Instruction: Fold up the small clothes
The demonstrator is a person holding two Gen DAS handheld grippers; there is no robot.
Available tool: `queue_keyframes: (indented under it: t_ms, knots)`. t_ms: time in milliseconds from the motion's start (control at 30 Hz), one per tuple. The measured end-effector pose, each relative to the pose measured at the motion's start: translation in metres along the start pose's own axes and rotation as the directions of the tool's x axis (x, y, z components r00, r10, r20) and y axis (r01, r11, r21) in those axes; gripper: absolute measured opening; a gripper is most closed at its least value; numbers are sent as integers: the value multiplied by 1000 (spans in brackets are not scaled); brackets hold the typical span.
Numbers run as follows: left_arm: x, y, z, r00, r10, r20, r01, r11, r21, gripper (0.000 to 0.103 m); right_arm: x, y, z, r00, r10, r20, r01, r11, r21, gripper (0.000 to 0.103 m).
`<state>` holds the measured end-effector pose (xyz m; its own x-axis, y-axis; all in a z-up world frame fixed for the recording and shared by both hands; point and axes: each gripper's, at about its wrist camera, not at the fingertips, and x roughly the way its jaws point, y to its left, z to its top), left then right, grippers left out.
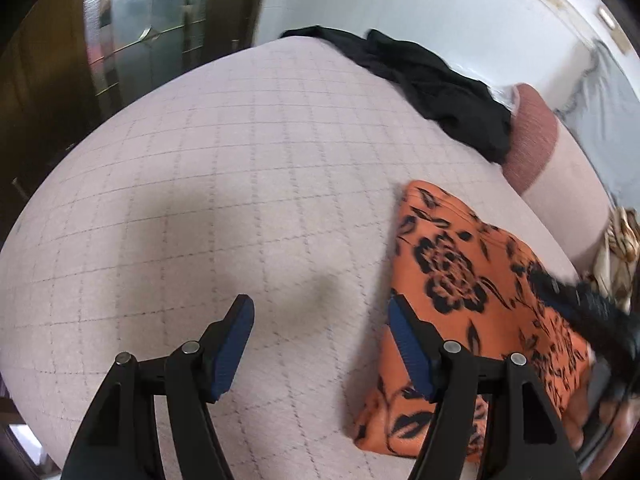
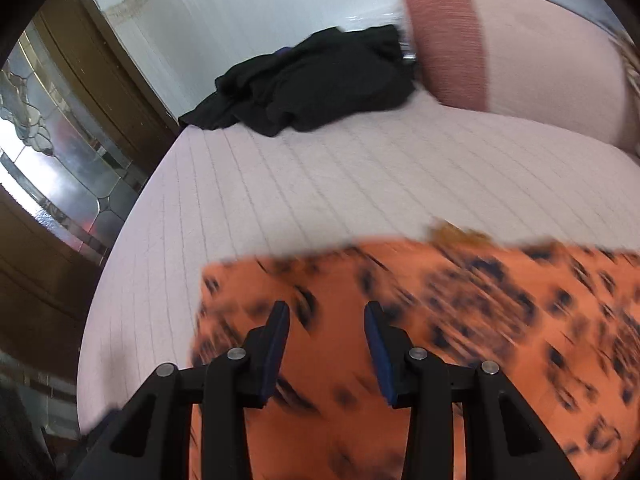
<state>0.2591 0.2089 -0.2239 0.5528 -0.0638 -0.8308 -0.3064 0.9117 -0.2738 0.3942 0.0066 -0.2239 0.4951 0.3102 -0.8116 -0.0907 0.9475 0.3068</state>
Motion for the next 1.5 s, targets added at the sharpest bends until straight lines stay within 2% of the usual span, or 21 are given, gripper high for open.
queue_keyframes:
  t_ms: [167, 267, 333, 400, 433, 500, 600, 667, 767, 867, 967, 1067, 1167, 1233, 1267, 1300, 1367, 1433, 1500]
  knots:
    - [-1, -28, -12, 994, -100, -39, 104, 990, 96, 70, -61, -62, -51, 997, -71, 19, 70, 996, 52, 43]
    - [0, -56, -27, 988, -138, -65, 148, 969, 200, 70, -91, -101, -81, 994, -111, 15, 108, 988, 108, 43]
    - [12, -71, -38, 990, -95, -106, 119, 959, 256, 71, -99, -127, -100, 990, -139, -19, 140, 979, 150, 43]
    - [28, -77, -47, 991, -21, -132, 59, 954, 293, 74, -102, -150, -117, 989, -132, -65, 142, 971, 192, 42]
    - [31, -76, -48, 991, -13, -134, 52, 955, 292, 76, -107, -160, -126, 990, -120, -78, 134, 968, 213, 43]
    - [24, -72, -48, 991, -26, -131, 60, 963, 264, 76, -124, -172, -137, 996, -76, -50, 86, 962, 260, 43]
    - [5, -57, -53, 987, -76, -138, 102, 975, 197, 76, -158, -192, -155, 1000, 1, 5, -3, 943, 332, 60]
    - [-6, -50, -59, 981, -121, -149, 145, 976, 161, 76, -169, -200, -164, 999, 26, 41, -39, 931, 364, 62]
    - [-18, -36, -81, 967, -189, -172, 207, 974, 95, 76, -176, -222, -182, 993, 94, 69, -115, 890, 442, 63]
    - [-15, -31, -98, 922, -314, -227, 321, 947, -6, 76, -172, -245, -199, 981, 158, 108, -192, 815, 547, 63]
    - [-15, -29, -99, 905, -368, -212, 360, 930, -74, 76, -154, -258, -203, 970, 204, 134, -242, 745, 621, 63]
    - [-1, -25, -100, 839, -496, -225, 448, 863, -234, 77, -140, -270, -209, 955, 256, 148, -286, 670, 685, 66]
    - [10, -33, -96, 813, -542, -214, 476, 830, -291, 81, -134, -281, -212, 934, 295, 202, -345, 594, 726, 67]
    - [21, -41, -89, 791, -577, -204, 496, 800, -338, 81, -131, -287, -210, 925, 304, 227, -367, 567, 738, 68]
    - [26, -43, -87, 786, -587, -195, 496, 786, -369, 81, -128, -289, -208, 922, 306, 237, -375, 557, 741, 68]
    - [31, -44, -85, 786, -594, -173, 495, 771, -400, 81, -127, -290, -206, 921, 307, 241, -378, 552, 743, 68]
    - [36, -47, -80, 794, -592, -137, 491, 758, -428, 81, -123, -292, -201, 916, 310, 253, -389, 541, 746, 68]
    - [39, -51, -76, 806, -583, -104, 491, 757, -431, 80, -117, -294, -195, 914, 301, 273, -398, 532, 747, 68]
    - [38, -57, -75, 823, -564, -68, 491, 767, -413, 80, -111, -295, -188, 912, 291, 290, -405, 522, 750, 68]
